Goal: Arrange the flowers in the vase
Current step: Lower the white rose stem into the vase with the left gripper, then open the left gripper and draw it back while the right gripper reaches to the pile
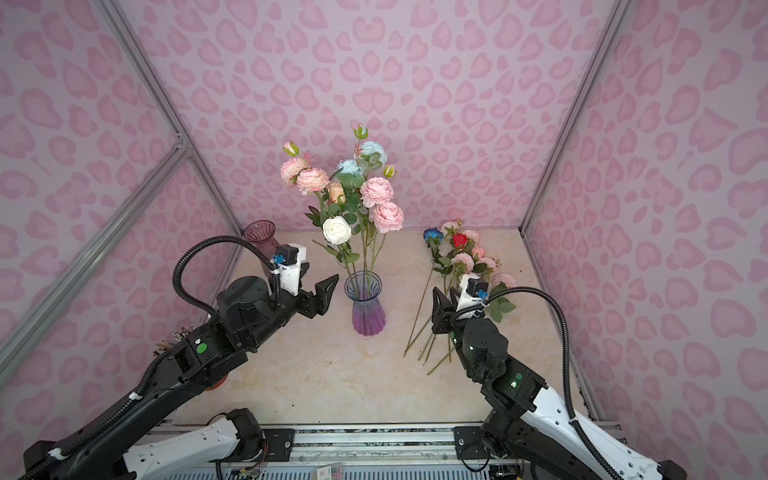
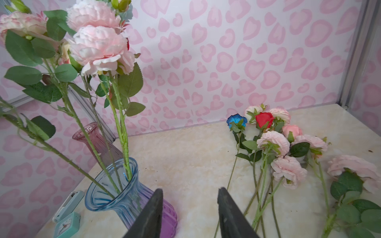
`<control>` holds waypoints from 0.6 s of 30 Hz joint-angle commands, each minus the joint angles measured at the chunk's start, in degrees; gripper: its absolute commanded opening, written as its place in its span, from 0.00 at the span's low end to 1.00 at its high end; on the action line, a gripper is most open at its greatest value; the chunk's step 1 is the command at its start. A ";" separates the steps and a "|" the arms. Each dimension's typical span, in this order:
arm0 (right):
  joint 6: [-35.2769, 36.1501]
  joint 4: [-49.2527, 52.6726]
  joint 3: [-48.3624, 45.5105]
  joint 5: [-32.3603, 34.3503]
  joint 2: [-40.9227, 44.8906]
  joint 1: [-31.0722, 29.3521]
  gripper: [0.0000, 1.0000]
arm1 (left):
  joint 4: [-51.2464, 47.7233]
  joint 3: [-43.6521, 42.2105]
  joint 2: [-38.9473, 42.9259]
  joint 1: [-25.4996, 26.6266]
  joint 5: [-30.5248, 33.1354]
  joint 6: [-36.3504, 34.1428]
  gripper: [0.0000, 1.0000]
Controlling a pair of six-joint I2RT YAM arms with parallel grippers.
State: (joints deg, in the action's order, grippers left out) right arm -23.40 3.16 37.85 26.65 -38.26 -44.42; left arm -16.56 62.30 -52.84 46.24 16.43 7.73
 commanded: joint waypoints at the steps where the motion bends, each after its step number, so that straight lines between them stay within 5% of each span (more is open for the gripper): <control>1: -1.86 5.93 1.41 -1.75 -0.84 2.92 0.41 | -2.39 -0.01 1.45 0.07 0.93 0.43 0.82; 12: -6.04 9.97 2.86 -20.66 -13.90 19.98 0.26 | -7.32 -8.36 16.28 0.08 7.18 7.30 0.82; 18: -5.95 5.23 6.60 -22.46 -28.49 21.41 0.37 | -8.07 -13.62 23.60 0.02 9.24 9.63 0.82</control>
State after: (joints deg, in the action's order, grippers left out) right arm -28.95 11.84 43.62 6.57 -63.22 -23.49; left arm -24.38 49.67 -30.63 46.24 23.24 15.35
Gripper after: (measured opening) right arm 0.348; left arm 0.821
